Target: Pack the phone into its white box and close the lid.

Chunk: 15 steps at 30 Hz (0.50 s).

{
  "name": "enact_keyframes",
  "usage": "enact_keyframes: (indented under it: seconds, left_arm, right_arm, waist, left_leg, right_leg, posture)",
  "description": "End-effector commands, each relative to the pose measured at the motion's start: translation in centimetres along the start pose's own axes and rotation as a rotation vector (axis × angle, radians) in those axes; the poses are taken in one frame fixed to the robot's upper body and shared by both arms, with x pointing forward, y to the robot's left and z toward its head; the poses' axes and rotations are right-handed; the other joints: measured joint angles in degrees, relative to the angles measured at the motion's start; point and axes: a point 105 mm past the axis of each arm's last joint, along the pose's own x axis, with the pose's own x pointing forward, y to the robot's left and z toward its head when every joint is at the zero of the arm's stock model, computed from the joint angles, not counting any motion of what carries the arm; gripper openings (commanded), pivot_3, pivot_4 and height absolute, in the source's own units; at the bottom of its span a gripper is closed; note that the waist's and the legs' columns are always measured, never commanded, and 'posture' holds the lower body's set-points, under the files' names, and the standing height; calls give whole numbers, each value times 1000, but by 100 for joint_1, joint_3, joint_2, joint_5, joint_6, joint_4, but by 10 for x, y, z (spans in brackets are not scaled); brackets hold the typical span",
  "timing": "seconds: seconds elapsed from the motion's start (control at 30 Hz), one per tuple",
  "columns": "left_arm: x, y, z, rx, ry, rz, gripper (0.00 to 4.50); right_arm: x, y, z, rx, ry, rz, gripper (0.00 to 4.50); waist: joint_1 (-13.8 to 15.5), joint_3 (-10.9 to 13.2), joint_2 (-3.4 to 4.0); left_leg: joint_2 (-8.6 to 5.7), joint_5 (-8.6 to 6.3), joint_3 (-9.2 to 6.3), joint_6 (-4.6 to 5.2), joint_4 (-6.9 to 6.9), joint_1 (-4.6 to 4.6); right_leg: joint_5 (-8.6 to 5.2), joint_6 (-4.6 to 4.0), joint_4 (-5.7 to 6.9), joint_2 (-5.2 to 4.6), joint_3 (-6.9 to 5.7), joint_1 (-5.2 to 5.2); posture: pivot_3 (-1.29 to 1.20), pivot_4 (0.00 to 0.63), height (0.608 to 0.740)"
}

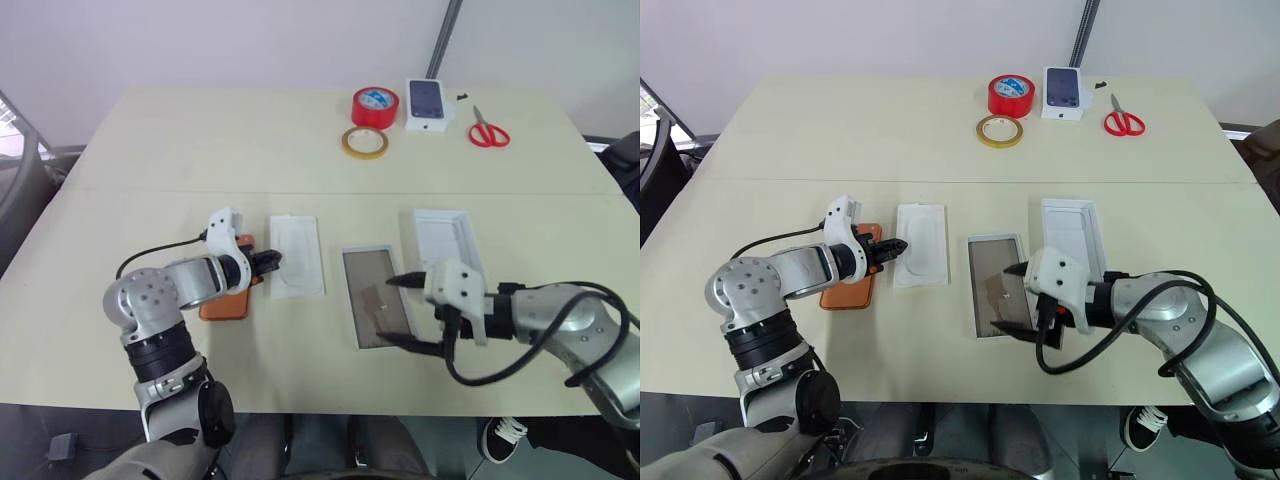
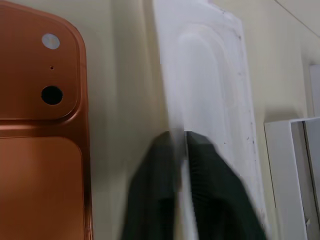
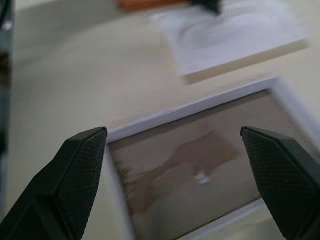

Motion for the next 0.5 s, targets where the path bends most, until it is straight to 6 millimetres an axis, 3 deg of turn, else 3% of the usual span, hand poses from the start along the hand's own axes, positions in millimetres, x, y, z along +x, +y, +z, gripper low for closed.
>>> enact_keyframes:
  seconds: [0.03,0.1,0.2,0.43,0.5]
  left_arm:
    - [-1,-6,5,9,-13,-25,27]
    - [-2,-9,7,-3,-25,-46,27]
    - [-3,-11,12,-34,-49,-71,0]
    - [-10,-20,21,-23,-90,-139,0]
    - [-12,-20,24,-25,-103,-140,0]
  right_arm:
    - [1,15,0,-95,42,57,4500]
    - [5,20,-3,-107,56,74,4500]
    - [11,26,-8,-114,77,89,3680]
    - [19,18,-28,-183,183,48,31]
    - [20,18,-29,-195,186,54,31]
  waist:
    - [0,0,-1]
    - [5,-1,-3]
    - [25,0,-4]
    - [77,-1,-6]
    - [87,-1,-8]
  left_leg:
    - [0,0,0,0,0,0]
    - [0,1,0,-2,0,1]
    - [1,4,0,-7,0,1]
    - [0,7,0,-14,1,1]
    - [0,8,-1,-16,1,1]
  right_leg:
    - [0,0,0,0,0,0]
    - [0,0,0,0,0,0]
    - [0,0,0,0,0,0]
    - [0,0,0,-1,0,0]
    - [0,0,0,-1,0,0]
  posture:
    - [0,150,740]
    - [0,150,740]
    - [0,150,740]
    - [0,150,740]
    - [0,150,740]
